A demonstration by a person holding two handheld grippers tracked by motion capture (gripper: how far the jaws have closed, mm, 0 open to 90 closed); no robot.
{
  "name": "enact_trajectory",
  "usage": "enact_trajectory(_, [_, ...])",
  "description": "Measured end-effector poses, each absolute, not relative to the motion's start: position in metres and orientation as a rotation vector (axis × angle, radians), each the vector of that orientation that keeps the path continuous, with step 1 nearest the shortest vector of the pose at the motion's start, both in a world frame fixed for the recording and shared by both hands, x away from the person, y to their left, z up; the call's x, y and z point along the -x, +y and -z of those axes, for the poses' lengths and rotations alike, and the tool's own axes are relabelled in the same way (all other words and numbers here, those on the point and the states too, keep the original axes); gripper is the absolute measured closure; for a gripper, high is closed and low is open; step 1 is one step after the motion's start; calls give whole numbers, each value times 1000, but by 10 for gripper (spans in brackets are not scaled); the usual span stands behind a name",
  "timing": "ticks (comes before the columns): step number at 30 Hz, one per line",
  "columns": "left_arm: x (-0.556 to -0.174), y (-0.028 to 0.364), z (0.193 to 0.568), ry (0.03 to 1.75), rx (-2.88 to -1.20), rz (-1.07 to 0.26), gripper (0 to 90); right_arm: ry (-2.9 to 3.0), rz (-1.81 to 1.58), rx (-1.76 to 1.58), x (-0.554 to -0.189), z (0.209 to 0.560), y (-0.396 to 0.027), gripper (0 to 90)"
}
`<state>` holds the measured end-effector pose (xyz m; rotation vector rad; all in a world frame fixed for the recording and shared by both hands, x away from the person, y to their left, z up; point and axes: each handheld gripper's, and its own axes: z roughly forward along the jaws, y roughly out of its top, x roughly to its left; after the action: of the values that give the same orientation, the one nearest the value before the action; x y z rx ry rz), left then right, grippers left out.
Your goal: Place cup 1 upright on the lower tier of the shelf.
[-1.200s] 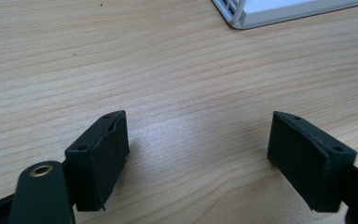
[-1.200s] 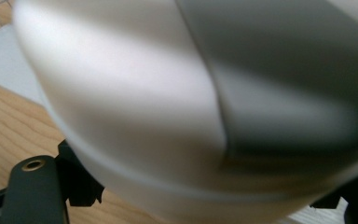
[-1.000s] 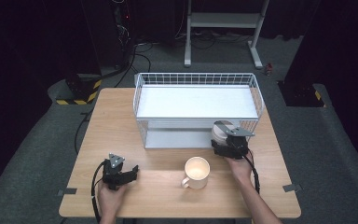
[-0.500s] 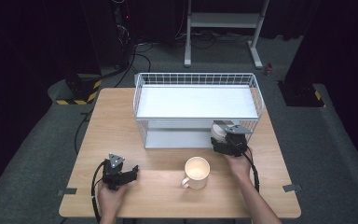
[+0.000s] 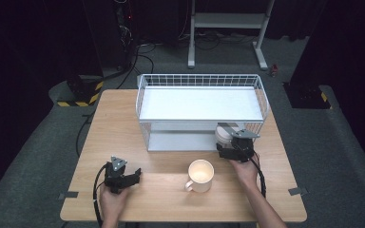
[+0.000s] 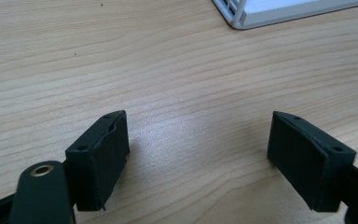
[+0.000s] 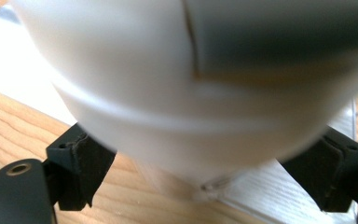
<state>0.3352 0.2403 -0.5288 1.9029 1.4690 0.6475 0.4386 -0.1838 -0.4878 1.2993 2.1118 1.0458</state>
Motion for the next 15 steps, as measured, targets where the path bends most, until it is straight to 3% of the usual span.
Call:
enact_trajectory(6, [-335, 240, 529, 1468, -1902, -651, 208, 2108, -1050, -1279, -430, 491, -187, 219])
enact_trajectory(15, [-335, 240, 529, 1468, -1903, -648, 208, 2084, -1029, -1308, -431, 493, -185, 235])
